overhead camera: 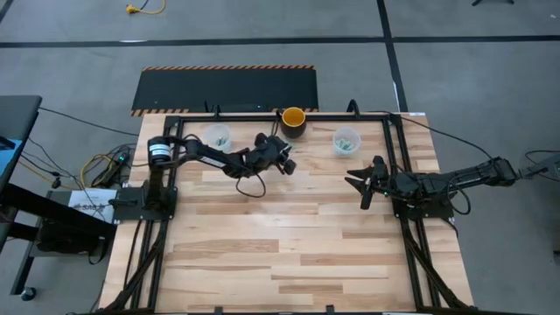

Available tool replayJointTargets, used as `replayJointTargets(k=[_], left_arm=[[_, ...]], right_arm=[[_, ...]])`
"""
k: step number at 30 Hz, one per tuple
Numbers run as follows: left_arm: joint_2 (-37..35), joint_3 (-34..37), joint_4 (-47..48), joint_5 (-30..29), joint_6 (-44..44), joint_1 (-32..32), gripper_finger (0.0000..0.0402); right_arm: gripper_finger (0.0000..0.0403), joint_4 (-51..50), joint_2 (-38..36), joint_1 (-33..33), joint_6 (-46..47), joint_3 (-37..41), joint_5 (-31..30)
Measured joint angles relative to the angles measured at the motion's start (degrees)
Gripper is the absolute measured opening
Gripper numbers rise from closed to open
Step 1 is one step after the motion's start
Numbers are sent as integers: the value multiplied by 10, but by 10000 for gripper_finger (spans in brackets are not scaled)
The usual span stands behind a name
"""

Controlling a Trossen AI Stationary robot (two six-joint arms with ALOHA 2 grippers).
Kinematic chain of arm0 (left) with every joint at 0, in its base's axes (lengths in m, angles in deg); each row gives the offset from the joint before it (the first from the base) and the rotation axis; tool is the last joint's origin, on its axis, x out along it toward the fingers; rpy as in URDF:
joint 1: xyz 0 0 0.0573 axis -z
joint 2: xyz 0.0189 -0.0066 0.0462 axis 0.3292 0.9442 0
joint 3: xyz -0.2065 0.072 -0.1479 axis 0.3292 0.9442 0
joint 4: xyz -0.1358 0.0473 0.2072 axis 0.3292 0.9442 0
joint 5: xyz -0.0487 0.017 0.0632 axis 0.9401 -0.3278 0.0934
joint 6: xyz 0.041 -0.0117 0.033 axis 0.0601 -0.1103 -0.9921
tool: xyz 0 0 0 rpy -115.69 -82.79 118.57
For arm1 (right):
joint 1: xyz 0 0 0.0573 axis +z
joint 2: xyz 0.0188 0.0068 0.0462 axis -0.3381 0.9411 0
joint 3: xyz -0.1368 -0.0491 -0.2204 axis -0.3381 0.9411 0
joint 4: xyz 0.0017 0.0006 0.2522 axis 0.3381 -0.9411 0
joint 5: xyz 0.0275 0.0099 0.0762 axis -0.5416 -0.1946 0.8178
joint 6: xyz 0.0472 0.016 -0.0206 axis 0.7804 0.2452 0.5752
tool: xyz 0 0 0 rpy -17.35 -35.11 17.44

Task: Pick and place Stevia / Truvia into bins
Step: Put the stevia packet into the left transparent container

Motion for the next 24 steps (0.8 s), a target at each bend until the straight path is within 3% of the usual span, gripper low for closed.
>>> replayJointTargets(k=[7,12,24], left_arm=[[38,-41,36,-3,1,3,71],[38,-40,38,-40,10,5,70],[37,-42,89,-43,45,4,70]], right_arm=[[121,0,0,0,0,0,0],[121,0,0,0,0,0,0],[121,0,0,0,0,0,0]])
